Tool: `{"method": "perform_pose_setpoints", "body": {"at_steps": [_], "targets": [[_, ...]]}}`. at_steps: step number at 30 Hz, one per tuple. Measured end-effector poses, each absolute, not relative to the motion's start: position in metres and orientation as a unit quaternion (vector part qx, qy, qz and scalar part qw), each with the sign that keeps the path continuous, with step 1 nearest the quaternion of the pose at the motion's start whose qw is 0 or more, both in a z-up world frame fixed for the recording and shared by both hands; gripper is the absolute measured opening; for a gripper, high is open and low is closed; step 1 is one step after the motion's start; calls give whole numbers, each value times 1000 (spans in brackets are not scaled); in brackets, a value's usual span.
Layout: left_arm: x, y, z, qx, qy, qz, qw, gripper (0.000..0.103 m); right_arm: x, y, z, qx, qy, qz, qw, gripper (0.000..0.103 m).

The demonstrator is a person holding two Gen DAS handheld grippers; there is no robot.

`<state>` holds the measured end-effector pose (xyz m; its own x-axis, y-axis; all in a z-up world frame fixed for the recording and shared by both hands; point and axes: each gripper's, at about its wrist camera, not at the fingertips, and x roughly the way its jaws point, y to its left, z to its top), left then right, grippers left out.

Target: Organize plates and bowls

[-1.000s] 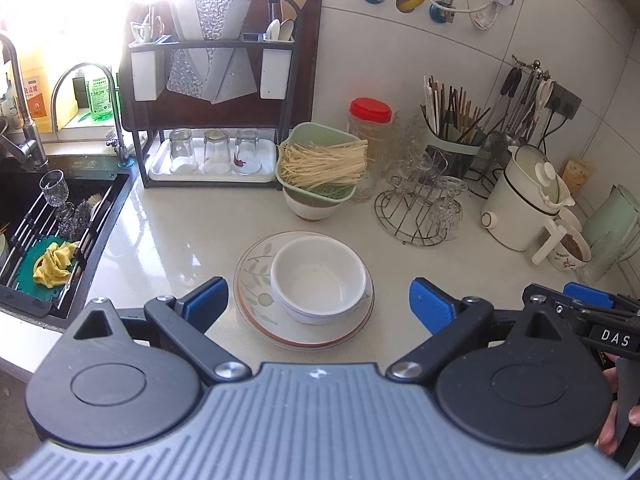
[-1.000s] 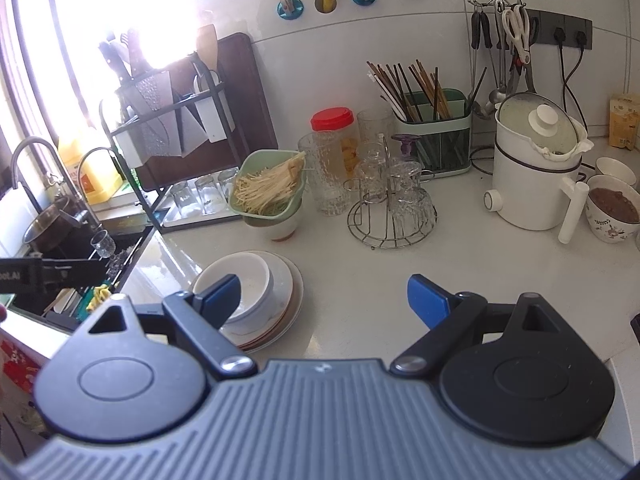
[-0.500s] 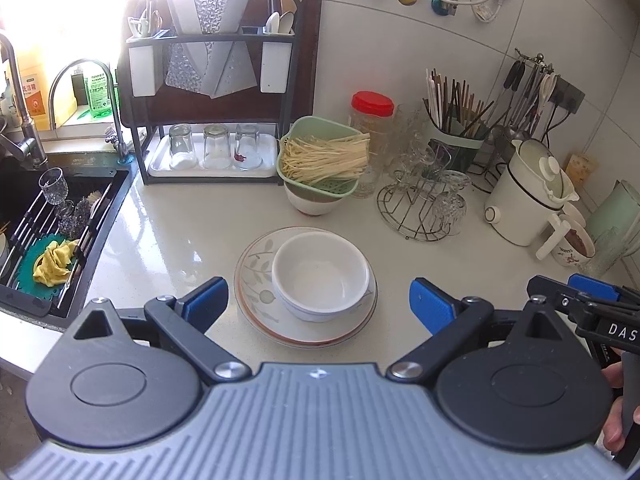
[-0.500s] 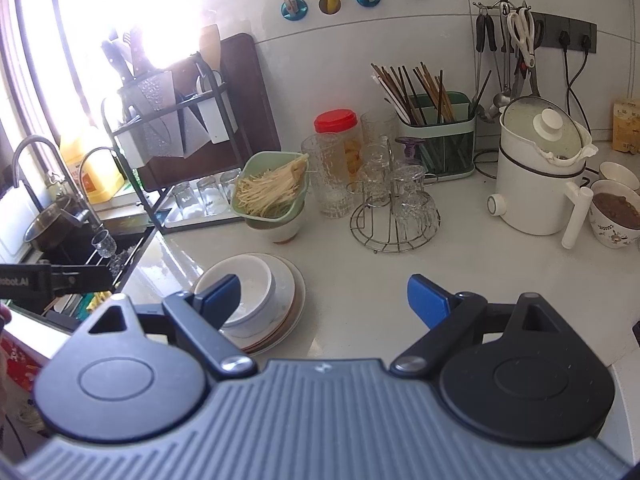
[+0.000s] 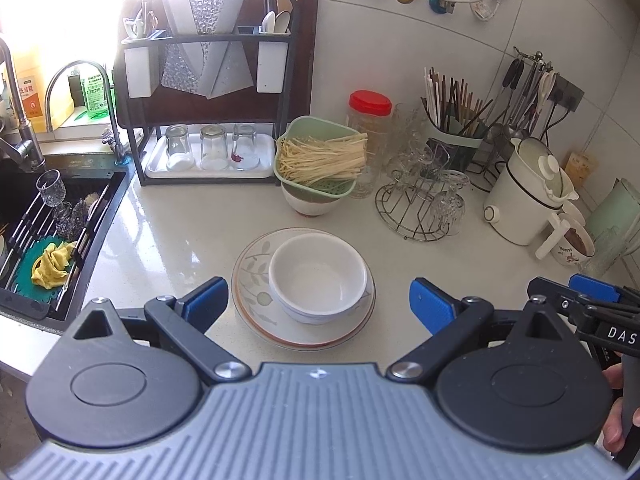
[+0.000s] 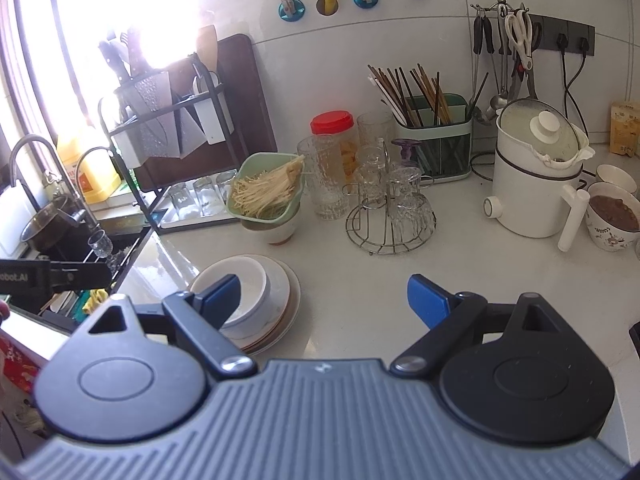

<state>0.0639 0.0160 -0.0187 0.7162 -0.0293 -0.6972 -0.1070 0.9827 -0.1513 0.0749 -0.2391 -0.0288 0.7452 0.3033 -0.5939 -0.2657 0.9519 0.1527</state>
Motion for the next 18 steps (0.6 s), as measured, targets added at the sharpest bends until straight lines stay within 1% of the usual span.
{"method": "perform_pose_setpoints", "body": {"at_steps": [18], "targets": [[67, 16, -21, -90, 381, 24, 920, 99, 74, -240, -31, 30, 322, 148, 935, 92]]}}
